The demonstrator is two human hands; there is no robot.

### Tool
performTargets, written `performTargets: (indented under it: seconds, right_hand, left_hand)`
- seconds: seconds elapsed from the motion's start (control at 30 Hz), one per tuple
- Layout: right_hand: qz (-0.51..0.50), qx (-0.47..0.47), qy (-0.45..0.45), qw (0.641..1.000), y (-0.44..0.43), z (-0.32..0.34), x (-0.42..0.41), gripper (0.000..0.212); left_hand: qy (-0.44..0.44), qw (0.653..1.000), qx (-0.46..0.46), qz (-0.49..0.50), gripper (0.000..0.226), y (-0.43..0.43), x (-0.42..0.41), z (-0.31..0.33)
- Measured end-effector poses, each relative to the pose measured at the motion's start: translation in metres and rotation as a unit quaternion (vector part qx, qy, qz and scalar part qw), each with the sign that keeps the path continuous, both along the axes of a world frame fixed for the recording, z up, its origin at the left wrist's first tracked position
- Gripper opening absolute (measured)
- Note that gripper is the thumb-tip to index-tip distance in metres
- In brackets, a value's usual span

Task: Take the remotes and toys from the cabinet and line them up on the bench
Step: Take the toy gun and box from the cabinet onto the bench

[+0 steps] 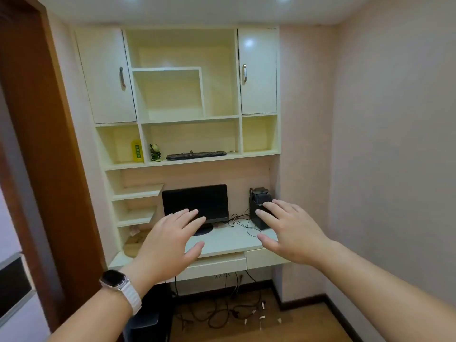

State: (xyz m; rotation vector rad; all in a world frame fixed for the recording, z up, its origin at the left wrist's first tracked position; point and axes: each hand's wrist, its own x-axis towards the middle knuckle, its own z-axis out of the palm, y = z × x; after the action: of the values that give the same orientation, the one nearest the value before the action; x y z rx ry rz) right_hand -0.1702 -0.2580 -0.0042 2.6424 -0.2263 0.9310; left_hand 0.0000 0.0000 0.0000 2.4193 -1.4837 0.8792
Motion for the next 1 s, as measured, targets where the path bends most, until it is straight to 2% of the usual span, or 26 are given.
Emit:
performTargets:
  seconds: [0.33,0.53,0.73,1.0]
  right_hand:
    - [0.029,0.015,0.003,0.999,-0.053,-0.021,0.009,0.055]
    - [0.03,0.03,0.025,0.999,-0.079,-0.033,0.044,0.056]
    - [0.024,0.038,0.031,0.999,-0.105,-0.046,0.109,0.057]
    - [0.001,0.03,0.04,0.999,-0.141,-0.04,0.236,0.054]
  left_hand:
    - [-0.006,1.0,-0.003,0.004,0.056,-0.054,0.002,-0.023]
    - [0.01,1.0,0.011,0.015,0.056,-0.078,0.037,-0.037]
    - [0.009,1.0,0.016,0.012,0.054,-0.112,0.111,-0.054]
    - [0.021,0.999,0.001,-0.033,0.05,-0.163,0.256,-0.057]
